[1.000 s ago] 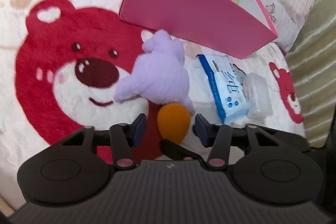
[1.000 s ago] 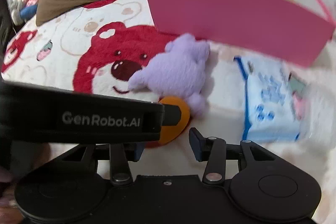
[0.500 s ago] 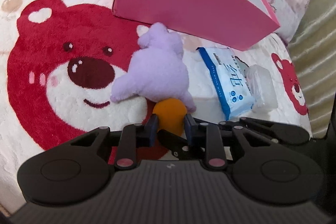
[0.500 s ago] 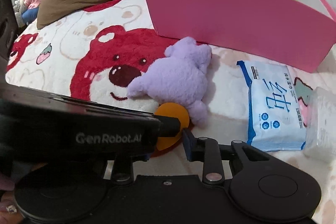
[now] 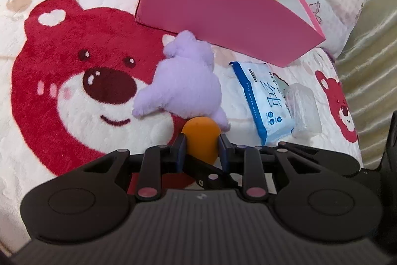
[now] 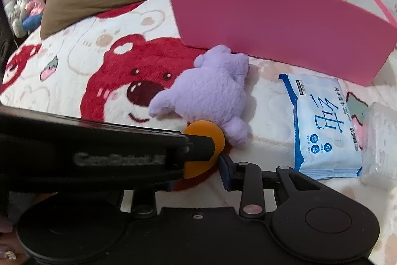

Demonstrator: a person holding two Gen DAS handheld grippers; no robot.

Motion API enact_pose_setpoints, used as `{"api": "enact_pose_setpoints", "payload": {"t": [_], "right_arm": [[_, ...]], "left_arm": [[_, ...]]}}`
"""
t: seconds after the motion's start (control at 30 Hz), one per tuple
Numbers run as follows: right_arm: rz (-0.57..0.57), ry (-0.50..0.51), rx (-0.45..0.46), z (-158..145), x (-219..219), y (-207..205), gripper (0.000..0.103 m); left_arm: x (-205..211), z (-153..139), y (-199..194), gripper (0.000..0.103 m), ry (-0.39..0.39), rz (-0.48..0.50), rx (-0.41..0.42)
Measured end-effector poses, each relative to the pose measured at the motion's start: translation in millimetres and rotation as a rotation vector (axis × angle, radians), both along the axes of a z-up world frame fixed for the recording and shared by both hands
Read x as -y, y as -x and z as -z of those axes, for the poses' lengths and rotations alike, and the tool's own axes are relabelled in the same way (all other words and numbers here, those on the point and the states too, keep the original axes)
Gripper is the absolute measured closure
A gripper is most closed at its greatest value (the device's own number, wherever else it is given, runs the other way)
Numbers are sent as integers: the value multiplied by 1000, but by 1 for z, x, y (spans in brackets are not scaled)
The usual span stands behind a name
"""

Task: Organize objects
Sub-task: 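Lift the orange sponge egg with the left gripper and carry it to the pink box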

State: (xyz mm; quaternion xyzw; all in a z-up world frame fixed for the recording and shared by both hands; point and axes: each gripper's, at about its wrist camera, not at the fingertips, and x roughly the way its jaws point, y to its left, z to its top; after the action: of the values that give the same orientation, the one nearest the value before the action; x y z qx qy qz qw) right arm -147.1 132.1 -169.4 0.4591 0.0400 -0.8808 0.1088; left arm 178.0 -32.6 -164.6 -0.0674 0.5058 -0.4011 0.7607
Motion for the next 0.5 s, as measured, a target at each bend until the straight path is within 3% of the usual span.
{"api": "enact_pose_setpoints", "payload": {"t": [0.2,0.5], "right_arm": [[-18,-25,-19,-8,5,-7,64],[-53,-15,-33,-34,10,-22,64]], "left_arm": [[-12,-8,2,77,36,-8,-15],[-24,-40,16,77,29,10,25]]}}
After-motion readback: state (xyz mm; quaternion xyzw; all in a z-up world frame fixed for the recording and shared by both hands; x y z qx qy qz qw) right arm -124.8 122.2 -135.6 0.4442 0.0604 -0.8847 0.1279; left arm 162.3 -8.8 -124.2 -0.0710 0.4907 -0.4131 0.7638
